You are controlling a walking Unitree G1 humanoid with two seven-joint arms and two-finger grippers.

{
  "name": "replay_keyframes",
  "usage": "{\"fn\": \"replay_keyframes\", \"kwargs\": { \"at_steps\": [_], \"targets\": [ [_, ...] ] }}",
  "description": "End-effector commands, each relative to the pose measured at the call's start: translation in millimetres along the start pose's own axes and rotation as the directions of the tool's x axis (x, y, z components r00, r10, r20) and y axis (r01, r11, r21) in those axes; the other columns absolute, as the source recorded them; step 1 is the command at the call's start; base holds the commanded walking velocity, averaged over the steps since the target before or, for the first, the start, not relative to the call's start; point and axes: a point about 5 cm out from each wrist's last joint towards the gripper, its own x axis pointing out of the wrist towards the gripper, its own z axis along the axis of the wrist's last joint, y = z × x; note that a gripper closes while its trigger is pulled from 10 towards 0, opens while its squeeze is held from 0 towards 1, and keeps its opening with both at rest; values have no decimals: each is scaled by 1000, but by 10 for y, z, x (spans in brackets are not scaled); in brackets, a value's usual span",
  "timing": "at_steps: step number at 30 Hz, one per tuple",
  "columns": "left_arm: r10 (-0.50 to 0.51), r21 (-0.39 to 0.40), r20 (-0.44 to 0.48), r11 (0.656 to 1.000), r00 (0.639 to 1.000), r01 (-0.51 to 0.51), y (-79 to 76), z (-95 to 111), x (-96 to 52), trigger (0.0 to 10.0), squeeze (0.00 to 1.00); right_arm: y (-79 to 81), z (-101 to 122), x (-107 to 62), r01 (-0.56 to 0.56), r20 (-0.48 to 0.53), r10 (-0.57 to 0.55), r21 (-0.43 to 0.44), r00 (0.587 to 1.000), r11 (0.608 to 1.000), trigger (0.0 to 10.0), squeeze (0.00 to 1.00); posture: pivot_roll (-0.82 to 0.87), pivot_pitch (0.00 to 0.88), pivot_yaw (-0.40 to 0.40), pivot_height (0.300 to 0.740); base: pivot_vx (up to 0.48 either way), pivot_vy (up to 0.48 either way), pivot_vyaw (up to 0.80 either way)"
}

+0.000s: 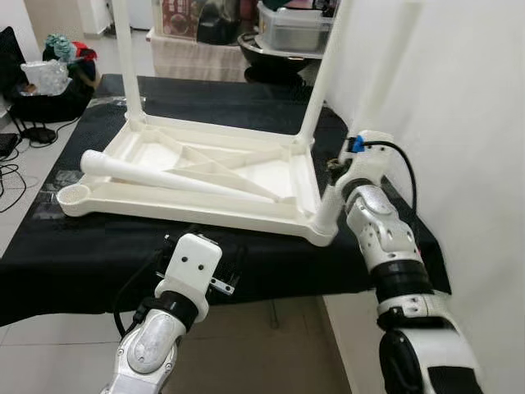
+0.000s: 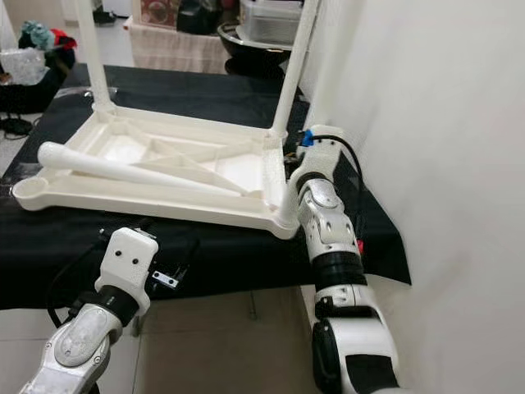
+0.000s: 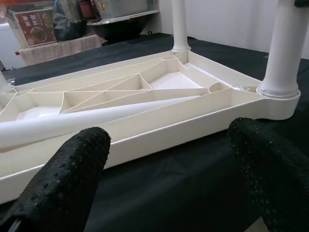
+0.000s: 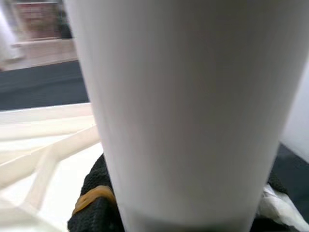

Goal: Building children table

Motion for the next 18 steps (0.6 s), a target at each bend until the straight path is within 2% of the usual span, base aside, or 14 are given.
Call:
{"fn": "replay_keyframes", "kwargs": {
  "at_steps": [1, 2, 3, 4, 6, 8, 9, 11, 12, 14, 15, 16, 17, 18],
  "targets": [
    [-10, 2, -2, 1000, 1000, 10, -15, 6, 1, 10000, 0, -99, -284, -24, 89, -142, -84, 24, 986, 996, 10000, 0, 68, 43, -127, 740, 0, 0, 0],
    [-11, 3, -2, 1000, 1000, 11, -17, 5, 2, 10000, 0, 16, -277, -27, 25, -125, -18, 54, 992, 998, 10000, 0, 69, 43, -128, 740, 0, 0, 0],
    [-12, 3, -1, 1000, 1000, 12, -17, 6, 4, 10000, 0, 131, -264, -32, -60, -108, 70, 95, 992, 994, 10000, 1000, 68, 43, -127, 740, 0, 0, 0],
    [-12, 3, -1, 1000, 1000, 12, -17, 6, 4, 10000, 0, 131, -264, -32, -60, -108, 70, 95, 992, 994, 10000, 1000, 68, 43, -127, 740, 0, 0, 0],
    [-12, 5, -2, 1000, 1000, 12, -19, 5, 5, 10000, 0, 314, -193, -35, -205, -40, 214, 155, 976, 966, 10000, 1000, 68, 44, -126, 740, 0, 0, 0],
    [-11, 3, -2, 1000, 1000, 11, -21, 5, 4, 10000, 0, 370, -104, -35, -272, 27, 270, 122, 962, 955, 10000, 1000, 70, 41, -128, 740, 0, 0, 0],
    [-10, 3, -3, 1000, 1000, 10, -20, 1, 2, 10000, 0, 410, -77, -38, -345, 37, 343, 126, 939, 930, 10000, 0, 71, 41, -128, 740, 0, 0, 0],
    [-9, 3, -3, 1000, 1000, 9, -19, -1, 0, 10000, 0, 431, -64, -42, -388, 38, 386, 130, 922, 913, 10000, 0, 71, 41, -128, 740, 0, 0, 0],
    [-9, 4, -4, 1000, 1000, 9, -20, -3, -1, 10000, 0, 467, -47, -68, -474, 44, 473, 146, 880, 868, 10000, 0, 67, 35, -128, 740, 0, 0, 0],
    [-9, 4, -4, 1000, 1000, 9, -20, -3, -1, 10000, 0, 467, -47, -68, -474, 44, 473, 146, 880, 868, 10000, 0, 67, 35, -128, 740, 0, 0, 0],
    [-9, 3, -3, 1000, 1000, 9, -23, -4, -2, 10000, 0, 475, -32, -98, -572, 49, 572, 147, 819, 807, 10000, 0, 71, 33, -129, 740, 0, 0, 0],
    [-9, 3, -3, 1000, 1000, 9, -23, -4, -2, 10000, 0, 475, -32, -98, -572, 49, 572, 147, 819, 807, 10000, 0, 71, 33, -129, 740, 0, 0, 0],
    [-10, 3, -3, 1000, 1000, 10, -26, -4, -3, 10000, 0, 462, 2, -164, -686, 66, 686, 157, 725, 710, 10000, 0, 71, 30, -129, 740, 0, 0, 0],
    [-9, 2, -2, 1000, 1000, 9, -28, -3, -4, 10000, 0, 424, 61, -261, -804, 93, 800, 137, 592, 579, 10000, 0, 75, 28, -132, 740, 0, 0, 0]
  ]
}}
